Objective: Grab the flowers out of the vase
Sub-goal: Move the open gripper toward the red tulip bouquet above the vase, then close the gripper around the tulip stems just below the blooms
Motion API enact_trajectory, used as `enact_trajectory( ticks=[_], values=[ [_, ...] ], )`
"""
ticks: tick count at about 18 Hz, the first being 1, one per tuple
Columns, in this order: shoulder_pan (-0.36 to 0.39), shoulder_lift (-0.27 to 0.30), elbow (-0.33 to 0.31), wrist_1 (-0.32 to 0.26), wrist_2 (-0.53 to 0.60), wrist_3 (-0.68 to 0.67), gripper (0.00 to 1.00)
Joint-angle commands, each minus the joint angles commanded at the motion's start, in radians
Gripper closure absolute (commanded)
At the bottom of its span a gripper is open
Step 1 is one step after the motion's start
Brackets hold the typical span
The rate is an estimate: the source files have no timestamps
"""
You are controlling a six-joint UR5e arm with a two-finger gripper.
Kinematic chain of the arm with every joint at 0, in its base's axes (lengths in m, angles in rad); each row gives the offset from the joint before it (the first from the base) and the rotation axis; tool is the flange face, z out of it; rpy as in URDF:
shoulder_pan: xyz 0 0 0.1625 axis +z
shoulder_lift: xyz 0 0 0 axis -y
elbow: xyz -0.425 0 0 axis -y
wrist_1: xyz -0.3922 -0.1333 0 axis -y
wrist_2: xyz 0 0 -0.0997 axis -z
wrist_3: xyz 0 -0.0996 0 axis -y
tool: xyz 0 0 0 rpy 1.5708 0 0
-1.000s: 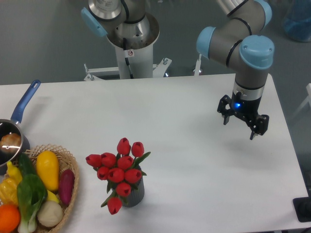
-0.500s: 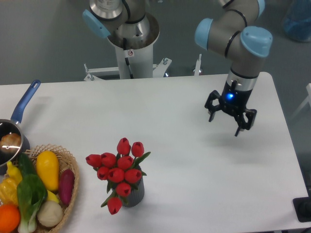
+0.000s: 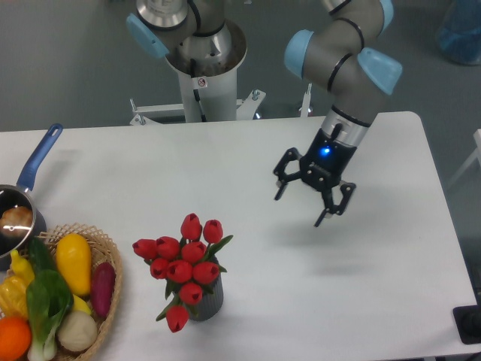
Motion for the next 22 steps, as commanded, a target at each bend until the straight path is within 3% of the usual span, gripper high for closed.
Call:
enact_trajectory(
  ticks=[9, 15, 22],
  values=[
    [-0.173, -0.003, 0.087, 0.006, -0.018, -0.192, 0.00],
    [-0.203, -0.014, 0.098, 0.012, -0.109, -0.190, 0.00],
    [-0.218, -0.080, 0.170, 0.031, -0.155, -0.192, 0.00]
  ],
)
